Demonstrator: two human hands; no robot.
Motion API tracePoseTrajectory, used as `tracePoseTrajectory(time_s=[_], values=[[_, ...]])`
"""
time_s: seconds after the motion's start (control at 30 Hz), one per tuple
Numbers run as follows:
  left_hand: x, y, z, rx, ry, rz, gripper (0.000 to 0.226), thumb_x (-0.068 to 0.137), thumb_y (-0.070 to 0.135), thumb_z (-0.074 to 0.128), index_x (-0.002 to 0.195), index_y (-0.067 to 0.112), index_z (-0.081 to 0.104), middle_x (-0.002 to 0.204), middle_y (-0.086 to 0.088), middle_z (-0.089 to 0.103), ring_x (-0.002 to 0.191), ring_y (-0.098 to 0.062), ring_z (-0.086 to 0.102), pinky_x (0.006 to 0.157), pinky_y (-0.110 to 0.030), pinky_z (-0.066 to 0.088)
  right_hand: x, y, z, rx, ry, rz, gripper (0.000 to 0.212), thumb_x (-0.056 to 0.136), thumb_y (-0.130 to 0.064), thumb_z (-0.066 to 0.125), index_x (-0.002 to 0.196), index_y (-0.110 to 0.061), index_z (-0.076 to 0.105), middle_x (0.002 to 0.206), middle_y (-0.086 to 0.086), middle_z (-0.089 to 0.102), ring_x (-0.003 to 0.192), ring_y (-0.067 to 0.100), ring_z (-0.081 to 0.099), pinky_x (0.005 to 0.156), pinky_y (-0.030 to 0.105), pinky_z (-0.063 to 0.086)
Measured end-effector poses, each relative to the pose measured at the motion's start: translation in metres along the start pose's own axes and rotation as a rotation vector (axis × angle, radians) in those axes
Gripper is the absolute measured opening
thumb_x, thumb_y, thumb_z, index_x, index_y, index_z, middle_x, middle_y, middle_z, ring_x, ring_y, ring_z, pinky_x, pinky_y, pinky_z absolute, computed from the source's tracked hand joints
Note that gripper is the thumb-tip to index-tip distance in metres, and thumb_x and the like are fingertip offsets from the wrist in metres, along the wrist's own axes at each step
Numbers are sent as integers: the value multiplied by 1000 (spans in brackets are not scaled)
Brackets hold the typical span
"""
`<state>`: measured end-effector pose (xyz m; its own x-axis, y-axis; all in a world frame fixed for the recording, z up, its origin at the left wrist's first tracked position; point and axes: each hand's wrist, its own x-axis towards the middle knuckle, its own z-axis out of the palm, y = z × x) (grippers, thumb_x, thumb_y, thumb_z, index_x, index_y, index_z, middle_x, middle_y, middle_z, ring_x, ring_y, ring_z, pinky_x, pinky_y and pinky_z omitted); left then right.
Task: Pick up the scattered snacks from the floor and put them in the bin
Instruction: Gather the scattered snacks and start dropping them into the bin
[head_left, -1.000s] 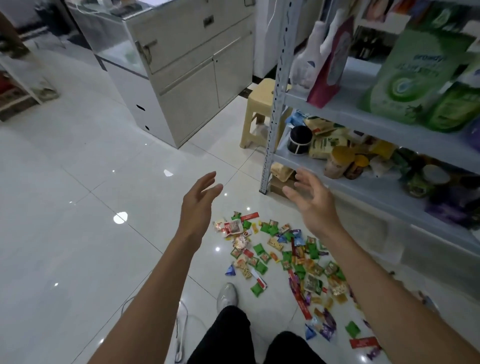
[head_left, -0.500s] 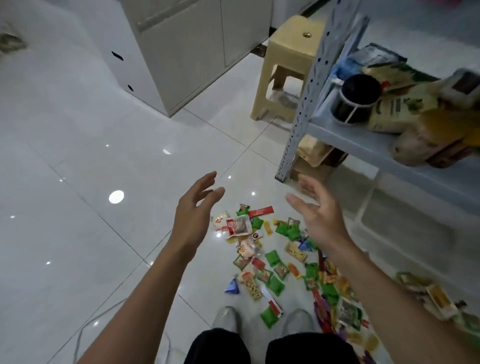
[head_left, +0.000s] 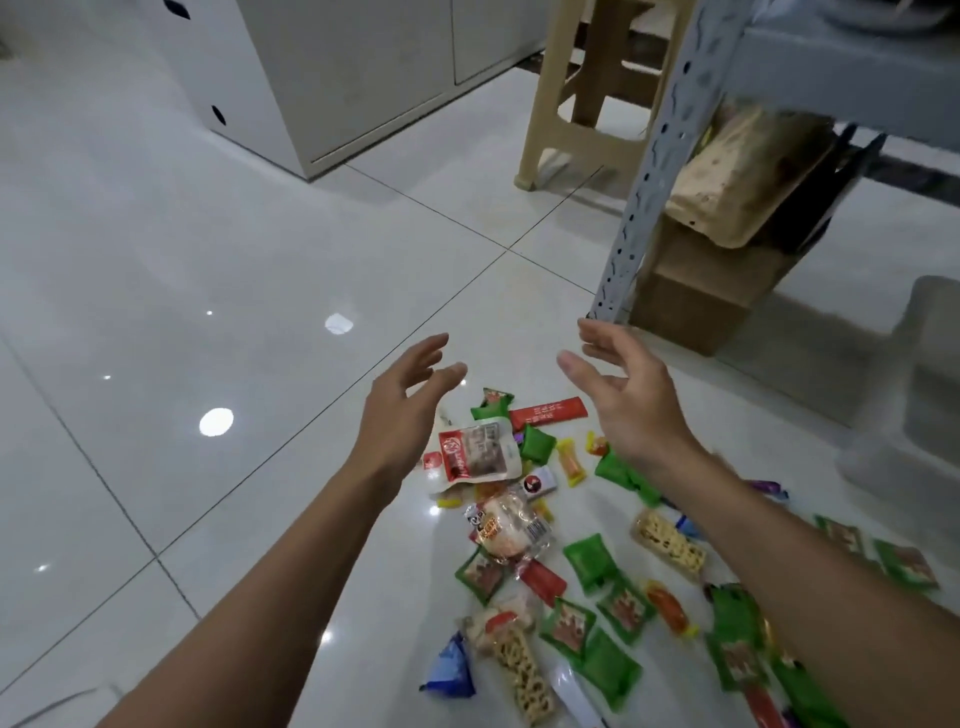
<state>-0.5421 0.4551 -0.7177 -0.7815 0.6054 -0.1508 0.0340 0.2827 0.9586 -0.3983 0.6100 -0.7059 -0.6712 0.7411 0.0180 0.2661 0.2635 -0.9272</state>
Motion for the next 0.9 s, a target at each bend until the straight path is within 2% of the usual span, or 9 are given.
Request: tracePoseTrajectory(time_s=[0.13,0.23,0.37,0.47,0.57,0.63,0.7,0.83,0.9], values=[[22,-42,19,-7,-32,10,41,89,40,60,129,42,52,136,8,53,127,-11,45,94,-36,40,12,31,14,-40,-14,-22,43,90,-41,61,130,-30,51,126,-13,53,118,0,49,95,27,46],[33,-70,32,85,-63,14,46,85,45,64,128,48,49,139,10,49,128,-9,42,103,-40,39,16,47,18,-75,-55,-25,42,89,-43,61,129,-33,51,126,-13,54,117,-1,49,94,26,46],[52,-111,46,376,-175,54,63,81,37,72,137,39,43,141,5,46,132,-15,37,103,-31,31,22,67,29,-103,-80,-14,43,89,-43,61,130,-32,51,127,-13,54,118,0,49,95,29,48],[74,-148,54,743,-268,82,81,70,51,71,143,37,36,137,-5,50,127,-27,41,103,-41,37,27,79,38,-104,-91,-11,43,89,-40,62,130,-31,52,127,-13,55,118,0,49,94,29,48],[85,-174,62,966,-316,49,81,75,51,69,145,41,29,137,-7,48,127,-29,37,104,-47,31,33,90,43,-127,-104,-13,44,89,-37,63,131,-30,52,127,-12,55,118,1,50,92,26,48],[85,-183,64,1007,-335,31,80,75,47,72,144,43,29,134,-6,45,128,-28,33,106,-47,23,37,99,45,-138,-102,0,43,90,-36,64,131,-30,51,126,-11,55,117,2,51,92,25,48],[84,-184,64,1023,-309,42,83,70,51,76,141,45,33,123,-6,45,122,-27,35,104,-44,22,41,109,48,-147,-92,26,42,89,-33,65,130,-31,52,124,-12,56,115,2,52,93,27,48],[90,-187,57,879,-266,42,93,57,50,85,137,43,38,104,-2,46,107,-26,46,95,-37,31,51,135,57,-249,-129,93,46,89,-24,66,133,-29,52,128,-8,56,116,7,52,99,31,47],[92,-192,52,783,-278,43,96,54,45,88,137,40,41,110,-4,56,107,-28,51,90,-36,39,58,149,64,-372,-193,105,49,90,-20,65,136,-27,50,132,-3,54,120,14,50,104,34,43]])
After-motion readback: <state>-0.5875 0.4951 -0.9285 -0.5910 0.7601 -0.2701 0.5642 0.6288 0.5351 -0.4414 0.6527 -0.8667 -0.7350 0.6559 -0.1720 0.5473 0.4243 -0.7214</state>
